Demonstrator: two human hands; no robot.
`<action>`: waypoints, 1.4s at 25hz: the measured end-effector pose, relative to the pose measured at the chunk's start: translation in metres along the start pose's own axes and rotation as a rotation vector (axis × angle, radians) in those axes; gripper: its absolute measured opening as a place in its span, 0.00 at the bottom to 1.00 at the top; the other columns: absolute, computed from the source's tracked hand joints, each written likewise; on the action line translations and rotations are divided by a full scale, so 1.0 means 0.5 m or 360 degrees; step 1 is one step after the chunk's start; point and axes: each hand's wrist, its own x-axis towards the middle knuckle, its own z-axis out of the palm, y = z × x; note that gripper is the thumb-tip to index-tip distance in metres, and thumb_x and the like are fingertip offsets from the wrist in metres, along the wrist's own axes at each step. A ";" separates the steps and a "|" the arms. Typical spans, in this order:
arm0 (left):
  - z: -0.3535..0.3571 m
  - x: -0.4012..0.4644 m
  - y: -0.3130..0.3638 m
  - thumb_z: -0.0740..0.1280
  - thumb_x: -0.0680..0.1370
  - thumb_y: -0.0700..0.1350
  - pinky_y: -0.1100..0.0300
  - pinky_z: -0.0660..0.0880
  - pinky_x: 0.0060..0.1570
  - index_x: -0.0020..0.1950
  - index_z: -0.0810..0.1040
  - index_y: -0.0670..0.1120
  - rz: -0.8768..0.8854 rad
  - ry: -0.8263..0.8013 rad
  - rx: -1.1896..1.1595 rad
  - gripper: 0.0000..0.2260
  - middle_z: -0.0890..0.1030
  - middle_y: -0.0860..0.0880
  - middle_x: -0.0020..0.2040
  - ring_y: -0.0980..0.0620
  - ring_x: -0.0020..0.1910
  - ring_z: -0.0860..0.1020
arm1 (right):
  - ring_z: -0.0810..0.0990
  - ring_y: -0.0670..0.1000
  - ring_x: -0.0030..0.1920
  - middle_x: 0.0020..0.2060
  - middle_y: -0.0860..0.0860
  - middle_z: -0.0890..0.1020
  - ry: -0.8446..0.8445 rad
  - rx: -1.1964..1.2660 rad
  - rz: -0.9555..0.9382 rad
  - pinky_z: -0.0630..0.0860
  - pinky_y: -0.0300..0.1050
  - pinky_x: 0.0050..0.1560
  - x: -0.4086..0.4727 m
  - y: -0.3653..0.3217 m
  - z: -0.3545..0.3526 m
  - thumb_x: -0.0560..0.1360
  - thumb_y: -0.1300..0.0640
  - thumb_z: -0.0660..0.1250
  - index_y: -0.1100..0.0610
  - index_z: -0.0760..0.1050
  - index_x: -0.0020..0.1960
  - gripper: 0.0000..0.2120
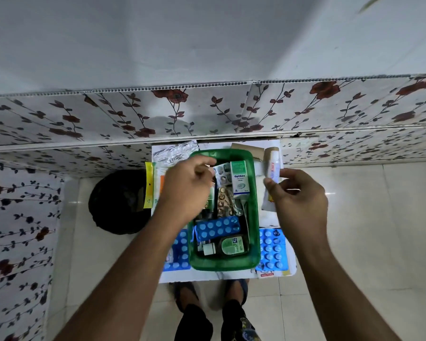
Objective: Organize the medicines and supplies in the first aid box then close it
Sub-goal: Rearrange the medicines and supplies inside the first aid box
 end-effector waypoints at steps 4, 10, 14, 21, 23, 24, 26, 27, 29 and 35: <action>-0.105 -0.006 -0.073 0.63 0.78 0.38 0.57 0.79 0.41 0.46 0.81 0.53 -0.0107 0.0494 -0.0299 0.11 0.84 0.49 0.43 0.58 0.35 0.81 | 0.82 0.54 0.38 0.37 0.49 0.83 -0.0287 -0.0760 -0.0325 0.75 0.44 0.37 -0.016 -0.053 0.105 0.72 0.50 0.69 0.52 0.79 0.49 0.08; -0.127 -0.006 -0.181 0.65 0.77 0.37 0.54 0.80 0.44 0.48 0.82 0.49 -0.0213 0.0542 -0.0227 0.09 0.83 0.49 0.40 0.57 0.34 0.80 | 0.79 0.59 0.39 0.43 0.56 0.81 -0.0360 -0.1340 -0.0585 0.66 0.43 0.36 0.024 -0.042 0.197 0.73 0.57 0.68 0.57 0.74 0.43 0.04; -0.118 -0.021 -0.216 0.66 0.77 0.37 0.56 0.79 0.43 0.46 0.80 0.54 -0.0189 0.0445 -0.0210 0.11 0.83 0.49 0.42 0.56 0.37 0.82 | 0.82 0.60 0.43 0.46 0.57 0.81 -0.0315 -0.1356 -0.0729 0.68 0.44 0.36 0.017 -0.031 0.203 0.74 0.57 0.67 0.59 0.77 0.51 0.08; -0.100 -0.111 -0.264 0.73 0.72 0.45 0.56 0.77 0.46 0.54 0.78 0.50 -0.0217 -0.0168 0.0500 0.11 0.78 0.52 0.47 0.50 0.45 0.79 | 0.78 0.42 0.32 0.35 0.45 0.82 0.0033 -0.0495 -0.0539 0.72 0.39 0.39 -0.036 -0.002 0.045 0.75 0.56 0.68 0.53 0.81 0.47 0.04; -0.081 -0.140 -0.280 0.75 0.70 0.49 0.55 0.76 0.47 0.59 0.76 0.52 -0.0181 -0.0299 0.0723 0.19 0.74 0.51 0.52 0.50 0.49 0.78 | 0.79 0.43 0.36 0.34 0.42 0.80 0.0096 -0.0401 -0.0302 0.73 0.41 0.43 -0.040 0.038 0.005 0.74 0.57 0.68 0.52 0.81 0.46 0.03; -0.073 -0.148 -0.287 0.75 0.69 0.51 0.54 0.76 0.48 0.61 0.75 0.52 -0.0166 -0.0311 0.0805 0.22 0.73 0.51 0.53 0.49 0.51 0.78 | 0.79 0.46 0.38 0.35 0.44 0.81 0.0072 -0.0439 -0.0201 0.74 0.44 0.44 -0.039 0.064 -0.007 0.74 0.57 0.68 0.52 0.81 0.46 0.04; -0.057 -0.155 -0.299 0.76 0.67 0.53 0.54 0.76 0.48 0.63 0.74 0.53 -0.0141 -0.0293 0.0931 0.26 0.73 0.49 0.54 0.48 0.53 0.77 | 0.80 0.53 0.42 0.40 0.47 0.82 -0.0061 -0.0665 -0.0080 0.72 0.44 0.45 -0.034 0.125 -0.023 0.74 0.57 0.69 0.52 0.81 0.50 0.06; -0.049 -0.155 -0.304 0.76 0.67 0.52 0.54 0.75 0.47 0.64 0.73 0.52 -0.0132 -0.0279 0.0982 0.27 0.74 0.49 0.55 0.47 0.54 0.77 | 0.80 0.54 0.43 0.43 0.48 0.83 -0.0158 -0.0799 -0.0051 0.71 0.44 0.45 -0.032 0.154 -0.027 0.74 0.56 0.69 0.52 0.80 0.53 0.08; -0.041 -0.154 -0.314 0.76 0.68 0.51 0.55 0.75 0.46 0.64 0.74 0.51 -0.0117 -0.0243 0.1036 0.26 0.75 0.48 0.56 0.46 0.55 0.78 | 0.81 0.54 0.47 0.51 0.50 0.82 -0.0320 -0.1072 -0.0052 0.73 0.45 0.45 -0.035 0.196 -0.022 0.73 0.55 0.70 0.50 0.78 0.58 0.14; -0.041 -0.159 -0.305 0.75 0.69 0.49 0.57 0.74 0.41 0.59 0.78 0.48 -0.0021 -0.0170 0.0996 0.19 0.79 0.48 0.52 0.46 0.49 0.79 | 0.80 0.57 0.51 0.55 0.53 0.77 -0.0368 -0.1210 -0.0019 0.76 0.49 0.46 -0.039 0.228 -0.006 0.72 0.56 0.72 0.50 0.76 0.60 0.17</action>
